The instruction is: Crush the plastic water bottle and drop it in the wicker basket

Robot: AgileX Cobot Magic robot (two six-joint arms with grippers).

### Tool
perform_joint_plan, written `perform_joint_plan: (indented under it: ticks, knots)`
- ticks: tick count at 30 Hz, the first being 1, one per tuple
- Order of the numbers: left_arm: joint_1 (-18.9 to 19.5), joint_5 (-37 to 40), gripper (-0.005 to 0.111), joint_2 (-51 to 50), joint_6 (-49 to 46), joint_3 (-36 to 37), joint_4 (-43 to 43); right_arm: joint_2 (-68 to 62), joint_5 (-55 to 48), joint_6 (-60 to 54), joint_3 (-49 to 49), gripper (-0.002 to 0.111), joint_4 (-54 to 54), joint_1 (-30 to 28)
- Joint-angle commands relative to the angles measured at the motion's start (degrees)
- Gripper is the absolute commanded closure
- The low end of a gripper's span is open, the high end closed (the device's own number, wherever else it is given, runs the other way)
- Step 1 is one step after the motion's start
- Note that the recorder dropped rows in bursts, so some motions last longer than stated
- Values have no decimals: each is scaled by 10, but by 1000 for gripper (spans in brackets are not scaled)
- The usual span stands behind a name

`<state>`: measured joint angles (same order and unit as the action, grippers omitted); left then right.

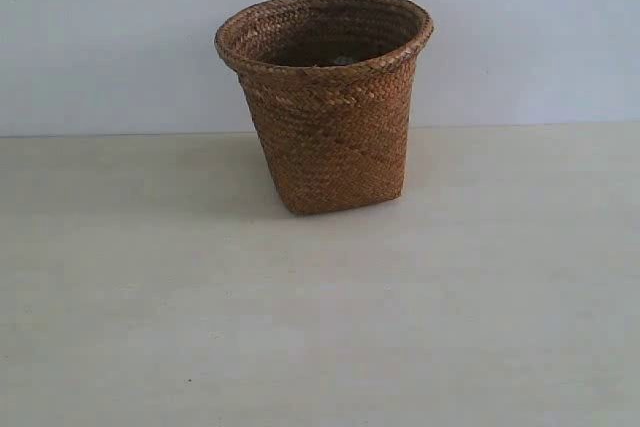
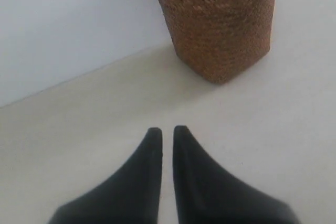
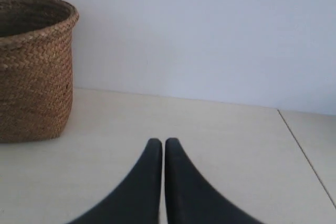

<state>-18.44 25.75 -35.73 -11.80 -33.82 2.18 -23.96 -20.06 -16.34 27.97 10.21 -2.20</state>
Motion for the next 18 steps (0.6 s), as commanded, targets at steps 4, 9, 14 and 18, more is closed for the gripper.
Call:
perform_joint_plan:
  ticks: [4,9,14,18]
  knots:
    - [0,-100,102,108,54,97,3,124,30,-2,-36,108,16,0]
    - [0,-186,102,179,76,166,3,193,50,-2,-46,108,44,0]
    - [0,-247,102,212,88,229,3,218,61,-2,-78,108,59,0]
    - [0,-279,102,214,104,262,3,219,114,-1,-132,108,60,0]
